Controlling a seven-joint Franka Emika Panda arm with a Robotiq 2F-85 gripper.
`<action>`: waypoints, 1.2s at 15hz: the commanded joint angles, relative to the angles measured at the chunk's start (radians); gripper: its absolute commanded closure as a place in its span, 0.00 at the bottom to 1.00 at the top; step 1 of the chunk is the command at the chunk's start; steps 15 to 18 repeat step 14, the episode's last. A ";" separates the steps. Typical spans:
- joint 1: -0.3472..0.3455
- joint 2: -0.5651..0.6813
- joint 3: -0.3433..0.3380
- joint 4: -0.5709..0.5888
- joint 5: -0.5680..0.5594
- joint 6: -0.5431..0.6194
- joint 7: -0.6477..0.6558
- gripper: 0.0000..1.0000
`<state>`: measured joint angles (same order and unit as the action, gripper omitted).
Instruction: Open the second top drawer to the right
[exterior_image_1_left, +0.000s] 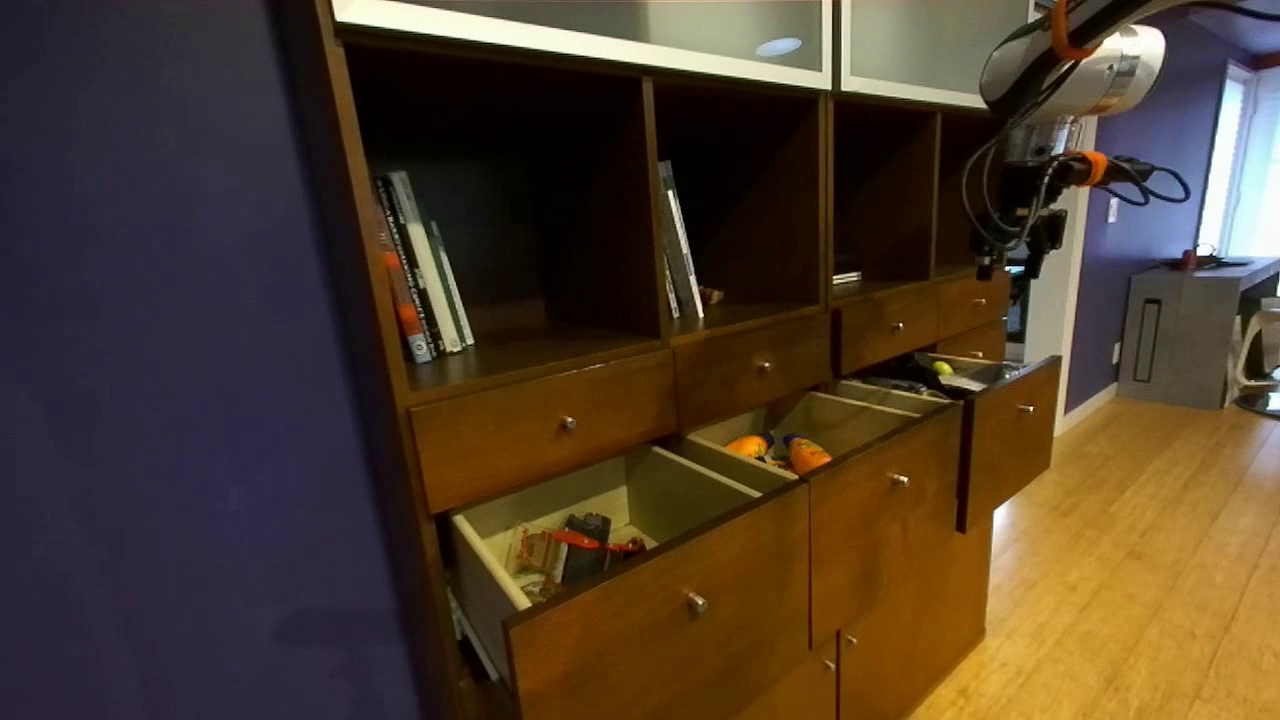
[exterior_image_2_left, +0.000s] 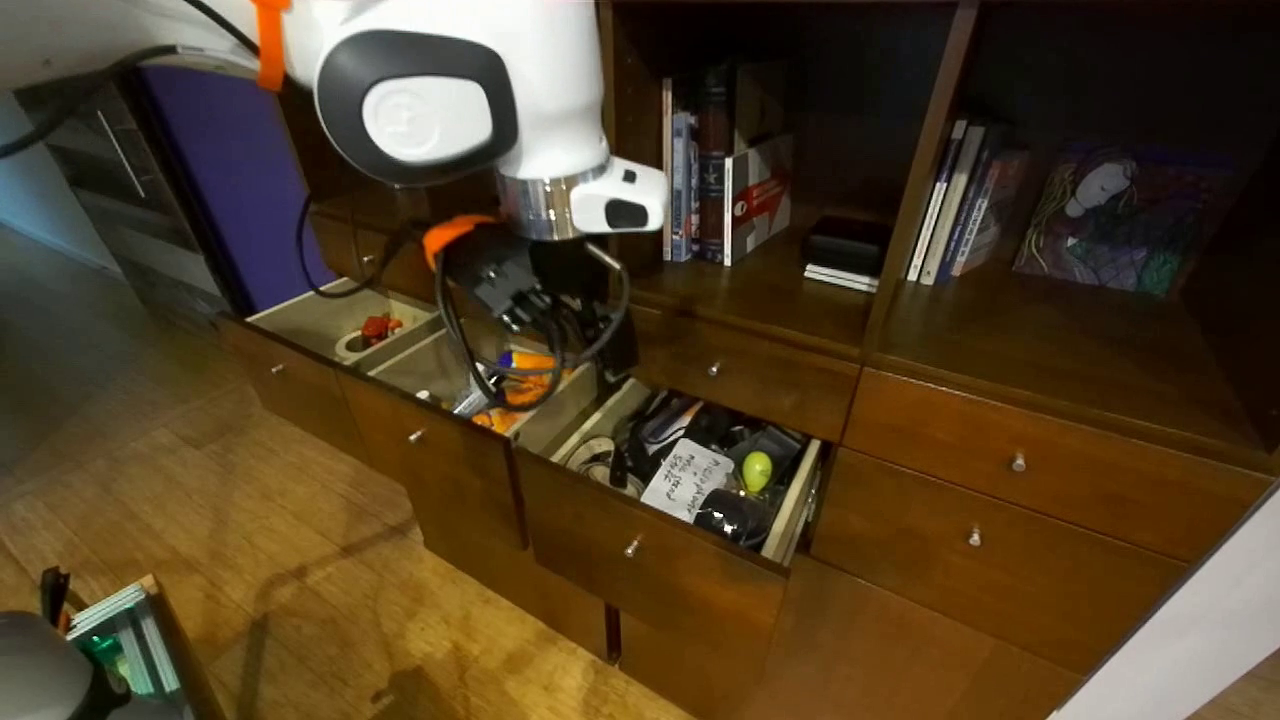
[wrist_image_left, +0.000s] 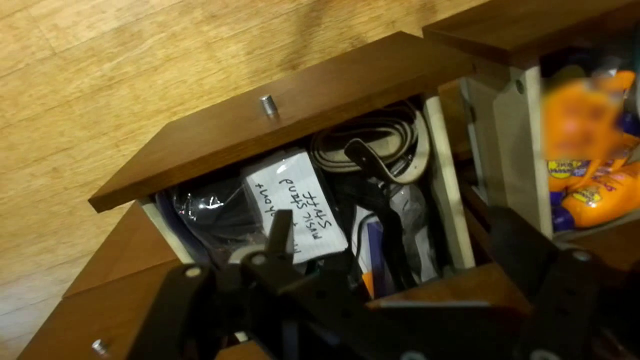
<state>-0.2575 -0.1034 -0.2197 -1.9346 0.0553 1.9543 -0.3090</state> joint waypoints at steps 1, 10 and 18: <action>0.040 -0.112 0.044 -0.029 -0.100 -0.009 0.234 0.00; 0.087 -0.190 0.101 -0.027 -0.159 -0.009 0.344 0.00; 0.086 -0.175 0.091 -0.027 -0.158 -0.009 0.342 0.00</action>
